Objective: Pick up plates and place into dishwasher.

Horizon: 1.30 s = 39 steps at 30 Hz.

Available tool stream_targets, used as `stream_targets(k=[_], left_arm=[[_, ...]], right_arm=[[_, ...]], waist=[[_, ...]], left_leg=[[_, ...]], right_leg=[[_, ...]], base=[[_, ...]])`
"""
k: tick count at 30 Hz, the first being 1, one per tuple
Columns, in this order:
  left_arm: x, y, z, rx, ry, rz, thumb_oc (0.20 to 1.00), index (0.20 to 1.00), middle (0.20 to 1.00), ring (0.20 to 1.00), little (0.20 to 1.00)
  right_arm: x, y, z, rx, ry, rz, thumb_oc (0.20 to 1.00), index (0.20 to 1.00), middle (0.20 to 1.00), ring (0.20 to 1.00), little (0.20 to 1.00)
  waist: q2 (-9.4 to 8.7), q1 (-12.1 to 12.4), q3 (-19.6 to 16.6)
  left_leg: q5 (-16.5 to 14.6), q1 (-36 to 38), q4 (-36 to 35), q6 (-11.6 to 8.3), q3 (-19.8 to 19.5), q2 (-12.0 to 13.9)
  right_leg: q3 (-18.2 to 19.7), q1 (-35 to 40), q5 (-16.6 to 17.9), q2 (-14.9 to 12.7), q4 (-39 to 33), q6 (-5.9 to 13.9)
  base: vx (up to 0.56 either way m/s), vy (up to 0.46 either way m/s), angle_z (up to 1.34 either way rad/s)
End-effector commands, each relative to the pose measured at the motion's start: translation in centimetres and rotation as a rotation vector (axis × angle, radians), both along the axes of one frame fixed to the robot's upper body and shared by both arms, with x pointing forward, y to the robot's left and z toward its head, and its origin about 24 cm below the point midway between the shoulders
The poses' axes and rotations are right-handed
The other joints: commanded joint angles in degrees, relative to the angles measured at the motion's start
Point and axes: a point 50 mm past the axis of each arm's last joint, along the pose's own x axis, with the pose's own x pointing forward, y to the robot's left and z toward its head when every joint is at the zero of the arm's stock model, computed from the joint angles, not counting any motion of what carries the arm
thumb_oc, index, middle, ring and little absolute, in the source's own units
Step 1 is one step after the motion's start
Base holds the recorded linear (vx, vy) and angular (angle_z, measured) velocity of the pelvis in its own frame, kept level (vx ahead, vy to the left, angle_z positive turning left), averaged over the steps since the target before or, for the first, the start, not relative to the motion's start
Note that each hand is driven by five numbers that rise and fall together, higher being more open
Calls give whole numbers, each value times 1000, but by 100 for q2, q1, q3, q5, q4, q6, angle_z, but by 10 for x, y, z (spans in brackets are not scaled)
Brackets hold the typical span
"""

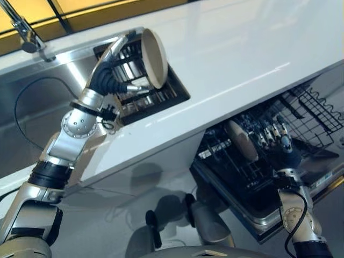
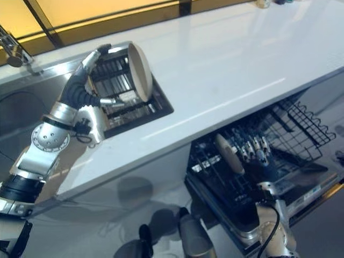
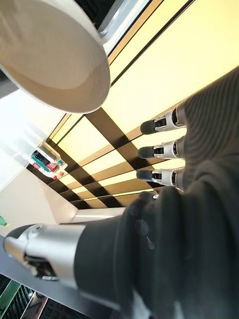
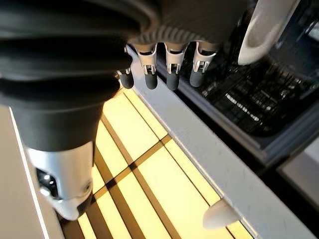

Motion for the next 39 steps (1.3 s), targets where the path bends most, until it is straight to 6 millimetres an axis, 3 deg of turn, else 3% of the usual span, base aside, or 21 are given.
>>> stream_targets(k=[1,5,9,19,24,31,39], left_arm=[[3,11,32,103,-173,143,1000,1000,1000,1000,1000],[14,26,48,373,-275,351,1000,1000,1000,1000,1000],[21,28,72,531,-344,462,1000,1000,1000,1000,1000],[25,6,118,753,-568,596,1000,1000,1000,1000,1000],[31,4,120,873,-575,643,1000,1000,1000,1000,1000],[43,3,121,1233,-406,761,1000,1000,1000,1000,1000],[43,-20,141,1506,-427,914,1000,1000,1000,1000,1000]], right_arm=[[7,-1,42,-34,-204,20,1000,1000,1000,1000,1000],[5,-11,49,-52,-222,30,1000,1000,1000,1000,1000],[8,-16,56,-58,-252,23,1000,1000,1000,1000,1000],[12,-22,62,-65,-275,32,1000,1000,1000,1000,1000],[15,-23,63,-70,-277,34,1000,1000,1000,1000,1000],[18,-28,72,-98,-281,49,1000,1000,1000,1000,1000],[22,-27,78,-105,-301,59,1000,1000,1000,1000,1000]], waist=[[-58,-102,-94],[-53,-229,-25],[-29,-328,126],[24,-507,281],[51,-577,314],[84,-686,350],[86,-774,487]], left_leg=[[-3,-5,73,214,43,97],[69,-109,56,164,58,137],[176,-253,-13,112,69,182],[241,-424,-47,47,118,226],[245,-425,-62,17,183,256],[226,-427,-8,-20,228,297],[184,-466,29,-35,249,326]], right_leg=[[191,-169,550,108,-505,313],[246,-237,591,100,-533,318],[268,-370,623,79,-510,330],[293,-532,598,48,-440,308],[305,-539,597,55,-453,296],[326,-510,592,26,-463,300],[329,-546,541,-2,-392,300]], base=[[34,7,-1],[-6,9,0],[-85,26,2],[-30,8,1],[7,-1,-3],[15,-2,-1],[-3,2,-2]])
